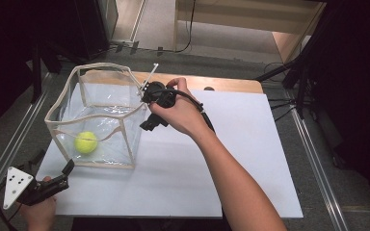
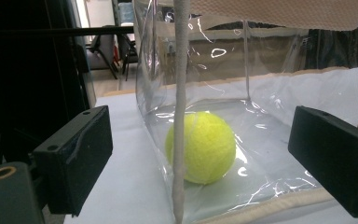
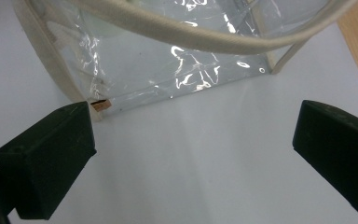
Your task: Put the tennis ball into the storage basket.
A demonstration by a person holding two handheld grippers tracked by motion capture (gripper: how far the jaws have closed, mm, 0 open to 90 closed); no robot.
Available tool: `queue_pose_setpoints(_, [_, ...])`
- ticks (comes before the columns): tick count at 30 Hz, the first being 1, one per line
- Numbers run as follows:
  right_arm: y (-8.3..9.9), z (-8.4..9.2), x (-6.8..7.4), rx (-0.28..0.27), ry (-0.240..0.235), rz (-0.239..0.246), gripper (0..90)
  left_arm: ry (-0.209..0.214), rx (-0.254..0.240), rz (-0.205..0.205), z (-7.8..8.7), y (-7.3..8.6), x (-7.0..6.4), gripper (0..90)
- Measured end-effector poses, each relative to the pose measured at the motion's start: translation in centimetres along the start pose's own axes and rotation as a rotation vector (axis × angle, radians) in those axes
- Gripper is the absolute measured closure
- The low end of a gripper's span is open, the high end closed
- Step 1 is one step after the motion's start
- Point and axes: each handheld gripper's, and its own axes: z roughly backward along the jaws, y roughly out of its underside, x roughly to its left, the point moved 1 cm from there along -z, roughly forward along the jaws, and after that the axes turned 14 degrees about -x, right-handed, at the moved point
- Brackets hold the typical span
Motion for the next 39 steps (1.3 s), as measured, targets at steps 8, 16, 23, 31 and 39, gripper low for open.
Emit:
queue_pose_setpoints(8, [1.2,-1.4,0.7,-0.015,-0.007,0.014,0.0,0.000,0.003,-0.001,0.0,0.0,0.0,6.8])
queue_pose_setpoints(16, [2.4,-2.3,1.4,-0.028,0.000,0.008,0.0,0.001,0.003,-0.003,0.0,0.0,0.0,6.8])
queue_pose_setpoints(23, [4.1,-2.8,2.0,-0.067,-0.007,0.003,0.0,0.002,0.006,-0.006,0.0,0.0,0.0,6.8])
queue_pose_setpoints(31, [6.8,-2.7,2.6,-0.119,0.006,-0.008,0.0,0.002,0.008,-0.009,0.0,0.0,0.0,6.8])
queue_pose_setpoints(39, [9.1,-2.4,2.9,-0.178,0.023,-0.011,0.0,0.002,0.009,-0.009,0.0,0.0,0.0,6.8])
